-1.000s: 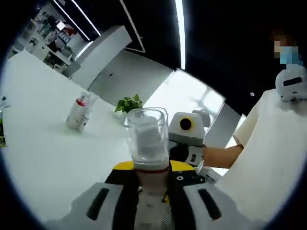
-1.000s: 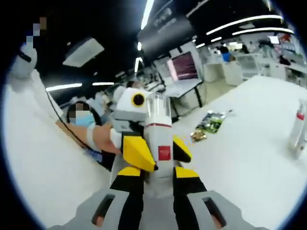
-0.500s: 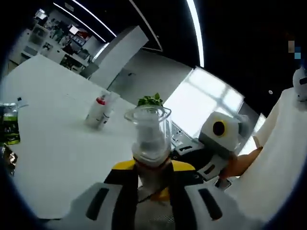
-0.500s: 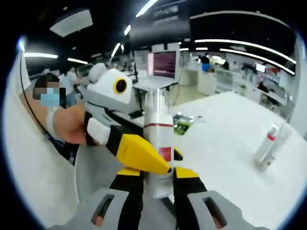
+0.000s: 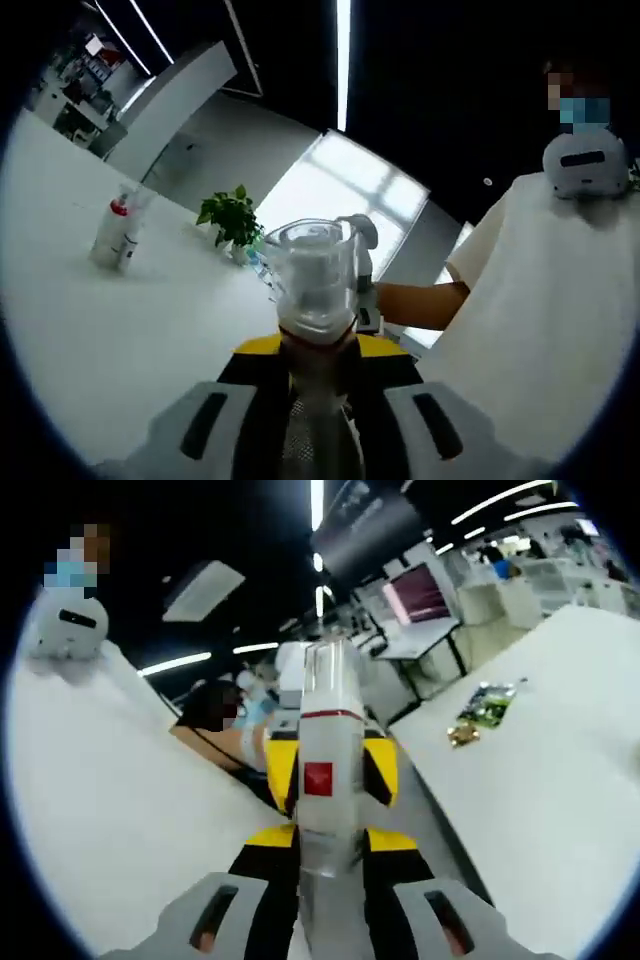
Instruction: Arrange the skincare products in the storage area until every visible bottle or jar stands upright without overlapping.
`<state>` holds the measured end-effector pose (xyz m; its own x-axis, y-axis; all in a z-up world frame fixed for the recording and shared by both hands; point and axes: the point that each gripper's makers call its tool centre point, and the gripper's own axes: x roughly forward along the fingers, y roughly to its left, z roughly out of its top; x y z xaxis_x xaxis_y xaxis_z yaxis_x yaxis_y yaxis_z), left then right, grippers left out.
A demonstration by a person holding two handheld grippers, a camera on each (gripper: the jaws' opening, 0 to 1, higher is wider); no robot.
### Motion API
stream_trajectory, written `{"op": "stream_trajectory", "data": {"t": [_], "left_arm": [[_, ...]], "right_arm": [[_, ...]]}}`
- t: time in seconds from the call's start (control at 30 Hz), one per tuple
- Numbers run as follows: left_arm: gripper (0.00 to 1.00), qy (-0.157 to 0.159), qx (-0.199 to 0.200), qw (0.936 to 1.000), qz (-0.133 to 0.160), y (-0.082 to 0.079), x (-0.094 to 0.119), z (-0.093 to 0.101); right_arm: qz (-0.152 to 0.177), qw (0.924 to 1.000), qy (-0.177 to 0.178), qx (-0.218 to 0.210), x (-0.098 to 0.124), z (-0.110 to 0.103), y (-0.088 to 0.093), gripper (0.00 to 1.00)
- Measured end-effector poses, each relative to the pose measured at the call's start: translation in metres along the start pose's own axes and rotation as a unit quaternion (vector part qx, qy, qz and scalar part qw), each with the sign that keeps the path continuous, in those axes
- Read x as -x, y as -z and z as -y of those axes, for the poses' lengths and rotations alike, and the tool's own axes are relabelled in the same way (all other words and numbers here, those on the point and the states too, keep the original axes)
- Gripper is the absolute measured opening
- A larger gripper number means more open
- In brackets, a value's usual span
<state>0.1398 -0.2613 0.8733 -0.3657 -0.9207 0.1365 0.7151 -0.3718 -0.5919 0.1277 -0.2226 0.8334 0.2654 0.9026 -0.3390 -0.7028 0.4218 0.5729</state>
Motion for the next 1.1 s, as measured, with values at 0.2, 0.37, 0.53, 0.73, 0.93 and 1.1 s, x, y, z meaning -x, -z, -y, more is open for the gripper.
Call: {"op": "stream_trajectory", "data": {"t": [0.2,0.37,0.53,0.73,0.93,1.1], "left_arm": [[0.20,-0.040,0.013,0.9989,0.021,-0.008,0.007,-0.018],[0.20,-0.116,0.013,0.9930,0.019,-0.007,0.012,-0.047],[0.18,-0.168,0.003,0.9854,0.031,-0.011,0.019,-0.063],[0.17,-0.176,0.002,0.9830,0.052,-0.019,0.026,-0.065],[0.16,-0.205,-0.027,0.9780,0.029,-0.014,0.026,-0.069],[0.16,-0.221,-0.032,0.9740,0.037,-0.019,0.031,-0.071]], "right_arm": [[0.045,0.9963,0.072,-0.013,-0.005,0.019,-0.011,0.17],[0.049,0.9813,0.186,-0.009,-0.005,0.049,-0.011,0.17],[0.073,0.9559,0.284,-0.019,-0.009,0.070,-0.018,0.17],[0.073,0.9494,0.306,-0.006,-0.018,0.071,-0.027,0.17],[0.038,0.9522,0.303,0.013,-0.022,0.079,-0.020,0.19],[0.043,0.9558,0.288,0.040,-0.019,0.079,-0.024,0.21]]}}
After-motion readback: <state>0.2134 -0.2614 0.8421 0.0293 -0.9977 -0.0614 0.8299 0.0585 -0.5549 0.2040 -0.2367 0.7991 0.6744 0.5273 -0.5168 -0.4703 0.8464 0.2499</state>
